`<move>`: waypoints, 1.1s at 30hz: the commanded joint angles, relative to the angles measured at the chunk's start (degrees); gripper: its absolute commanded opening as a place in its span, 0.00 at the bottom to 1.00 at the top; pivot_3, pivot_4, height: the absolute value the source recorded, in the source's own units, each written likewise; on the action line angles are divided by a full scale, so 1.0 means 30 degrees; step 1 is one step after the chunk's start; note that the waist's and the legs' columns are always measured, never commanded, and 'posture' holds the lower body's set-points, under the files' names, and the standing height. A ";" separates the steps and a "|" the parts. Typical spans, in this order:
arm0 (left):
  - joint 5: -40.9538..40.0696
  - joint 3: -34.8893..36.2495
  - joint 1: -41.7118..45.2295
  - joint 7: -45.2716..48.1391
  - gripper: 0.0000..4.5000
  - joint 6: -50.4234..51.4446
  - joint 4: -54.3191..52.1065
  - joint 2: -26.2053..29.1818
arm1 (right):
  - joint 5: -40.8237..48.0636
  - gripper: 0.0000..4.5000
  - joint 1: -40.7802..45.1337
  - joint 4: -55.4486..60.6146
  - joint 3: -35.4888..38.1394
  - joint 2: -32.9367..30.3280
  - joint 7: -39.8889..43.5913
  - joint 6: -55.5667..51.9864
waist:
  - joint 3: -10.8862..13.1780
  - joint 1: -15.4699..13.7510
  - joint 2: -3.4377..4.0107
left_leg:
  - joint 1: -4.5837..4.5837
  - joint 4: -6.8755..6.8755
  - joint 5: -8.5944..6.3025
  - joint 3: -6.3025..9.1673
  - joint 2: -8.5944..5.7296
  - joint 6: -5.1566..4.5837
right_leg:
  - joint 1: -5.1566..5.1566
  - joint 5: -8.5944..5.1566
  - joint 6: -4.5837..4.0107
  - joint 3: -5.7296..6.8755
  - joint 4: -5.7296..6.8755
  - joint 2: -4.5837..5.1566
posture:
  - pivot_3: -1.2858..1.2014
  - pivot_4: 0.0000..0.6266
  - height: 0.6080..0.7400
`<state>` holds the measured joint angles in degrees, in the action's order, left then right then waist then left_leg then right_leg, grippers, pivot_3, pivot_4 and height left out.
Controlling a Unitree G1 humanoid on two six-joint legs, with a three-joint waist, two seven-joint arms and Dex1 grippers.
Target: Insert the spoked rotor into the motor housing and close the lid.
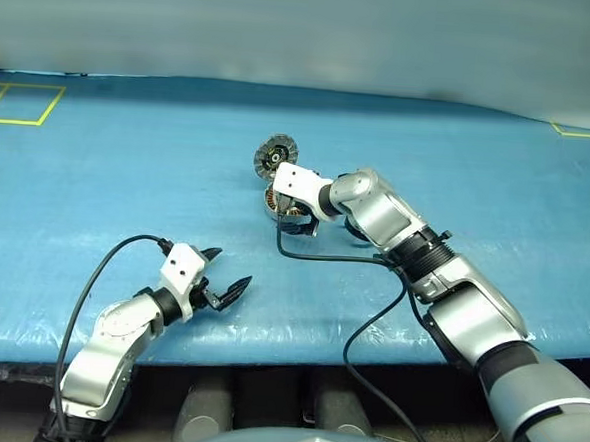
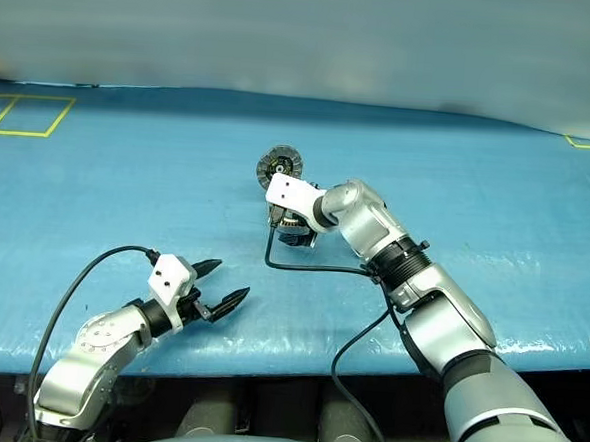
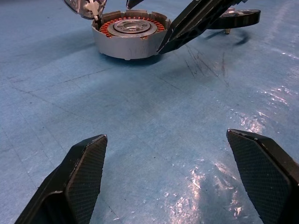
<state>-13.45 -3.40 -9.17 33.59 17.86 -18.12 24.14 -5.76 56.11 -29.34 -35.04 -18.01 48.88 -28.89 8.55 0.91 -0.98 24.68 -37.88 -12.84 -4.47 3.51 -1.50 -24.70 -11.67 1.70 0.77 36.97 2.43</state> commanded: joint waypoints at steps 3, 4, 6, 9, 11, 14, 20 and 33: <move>0.0042 0.0082 -0.0157 -0.0219 0.99 -0.0740 -0.0865 -0.0120 | -0.0524 1.00 0.0636 -0.1604 0.0981 0.0573 0.0007 0.1343 | 0.0002 0.0047 0.0003 | -0.0002 -0.0001 0.0000 0.0000 0.0002 0.0000 | 0.0000 0.0000 -0.0001 0.0002 0.0003 0.0000 | 0.52 0.24 1.00; 0.0038 0.0098 -0.0188 -0.0264 0.99 -0.0789 -0.0851 -0.0125 | -0.0549 1.00 0.0650 -0.2007 0.1101 0.0712 -0.0009 0.1534 | 0.0002 0.0072 0.0004 | -0.0004 -0.0001 0.0000 -0.0001 0.0001 0.0000 | 0.0002 -0.0001 -0.0001 -0.0001 0.0002 0.0000 | 0.52 0.24 1.00; 0.0036 0.0108 -0.0235 -0.0338 0.99 -0.0839 -0.0838 -0.0114 | -0.0663 1.00 0.0655 -0.2548 0.1254 0.0935 0.0096 0.1916 | 0.0002 0.0110 0.0004 | -0.0007 0.0000 0.0000 0.0002 0.0001 0.0000 | 0.0002 0.0000 0.0001 -0.0003 0.0002 0.0000 | 0.52 0.24 1.00; 0.0037 0.0114 -0.0307 -0.0423 0.99 -0.0869 -0.0843 -0.0099 | -0.0948 1.00 0.0551 -0.2879 0.1190 0.1183 0.0355 0.2433 | 0.0001 0.0120 0.0005 | -0.0009 -0.0001 0.0000 0.0001 0.0003 0.0000 | 0.0004 0.0000 0.0001 -0.0001 0.0003 0.0000 | 0.52 0.24 1.00; 0.0053 0.0119 -0.0332 -0.0470 0.99 -0.0862 -0.0843 -0.0093 | -0.1018 1.00 0.0493 -0.2863 0.1276 0.1346 0.0453 0.2541 | 0.0002 0.0123 0.0006 | -0.0008 0.0000 0.0000 0.0003 0.0002 0.0000 | 0.0004 0.0000 0.0000 -0.0002 0.0003 0.0001 | 0.52 0.24 1.00; 0.0063 0.0123 -0.0381 -0.0511 0.99 -0.0852 -0.0842 -0.0089 | -0.1081 1.00 0.0304 -0.2652 0.1351 0.1583 0.0734 0.2452 | 0.0002 0.0146 0.0007 | -0.0007 0.0001 0.0000 0.0004 0.0004 0.0000 | 0.0001 0.0000 0.0001 -0.0002 0.0004 0.0001 | 0.52 0.24 1.00; 0.0095 0.0119 -0.0376 -0.0553 1.00 -0.0905 -0.0777 -0.0061 | -0.1621 0.67 -0.0001 -0.2713 0.1350 0.1733 0.0847 0.2239 | 0.0001 0.0159 0.0009 | -0.0011 0.0007 0.0000 0.0005 0.0003 0.0002 | 0.0001 0.0000 0.0000 -0.0003 0.0004 0.0002 | 0.52 0.24 1.00; 0.0161 0.1420 -0.0679 -0.0593 1.00 -0.3984 0.0167 -0.0090 | -0.1061 0.43 -0.4108 0.4724 0.2192 0.2167 0.0547 -0.3913 | -0.0053 0.0197 0.0015 | -0.0058 0.0044 -0.0004 0.0003 0.0014 0.0015 | 0.0012 -0.0008 -0.0028 -0.0003 0.0018 0.0025 | 0.52 0.24 1.00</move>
<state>-13.35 -0.30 -10.78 31.40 8.85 -17.53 23.77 -10.05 46.04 -18.15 -26.53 -12.49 49.51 -36.87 8.39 1.50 -0.93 24.50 -37.69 -12.87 -4.47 3.55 -1.43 -24.67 -11.72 1.60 0.77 37.01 2.50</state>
